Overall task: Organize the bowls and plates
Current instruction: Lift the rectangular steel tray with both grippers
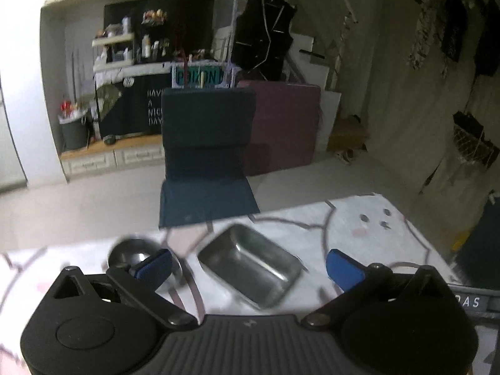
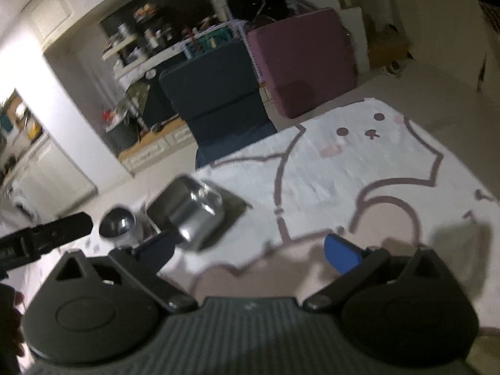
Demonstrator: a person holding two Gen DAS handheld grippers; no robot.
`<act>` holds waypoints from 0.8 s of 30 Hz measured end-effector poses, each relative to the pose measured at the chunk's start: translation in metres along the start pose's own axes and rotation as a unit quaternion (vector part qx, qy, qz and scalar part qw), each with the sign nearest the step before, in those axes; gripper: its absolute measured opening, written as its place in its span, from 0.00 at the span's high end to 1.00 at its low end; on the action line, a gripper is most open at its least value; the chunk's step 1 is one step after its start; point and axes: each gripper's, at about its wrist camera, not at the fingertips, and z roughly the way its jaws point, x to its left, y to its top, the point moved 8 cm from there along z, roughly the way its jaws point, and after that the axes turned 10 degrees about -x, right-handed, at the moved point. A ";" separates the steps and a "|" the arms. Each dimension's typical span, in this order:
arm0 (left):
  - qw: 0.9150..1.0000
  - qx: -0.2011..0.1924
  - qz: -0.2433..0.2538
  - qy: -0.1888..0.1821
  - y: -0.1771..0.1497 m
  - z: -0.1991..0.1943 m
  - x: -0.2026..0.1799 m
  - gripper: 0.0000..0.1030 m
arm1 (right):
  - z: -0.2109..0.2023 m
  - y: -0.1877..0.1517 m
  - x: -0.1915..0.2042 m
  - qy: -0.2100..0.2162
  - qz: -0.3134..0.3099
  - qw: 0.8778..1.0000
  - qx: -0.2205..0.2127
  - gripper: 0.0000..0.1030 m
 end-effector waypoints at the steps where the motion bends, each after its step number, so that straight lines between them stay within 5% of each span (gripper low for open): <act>1: 1.000 -0.003 0.009 -0.002 0.004 0.008 0.002 0.00 | 0.010 0.004 0.001 0.000 0.010 1.000 -0.002 0.00; 8: 0.997 -0.010 0.071 0.002 0.013 0.064 0.019 0.00 | 0.083 0.000 0.017 0.007 0.099 0.995 0.024 0.00; 16: 0.995 0.027 0.096 0.016 -0.016 0.118 0.033 0.00 | 0.140 -0.039 0.022 -0.010 0.172 0.982 0.073 0.07; 20: 0.993 0.040 0.107 0.020 -0.031 0.133 0.035 0.00 | 0.157 -0.054 0.024 -0.009 0.180 0.979 0.093 0.07; 24: 0.989 0.054 0.133 0.020 -0.042 0.140 0.033 0.00 | 0.152 -0.054 0.030 -0.012 0.112 0.989 0.094 0.20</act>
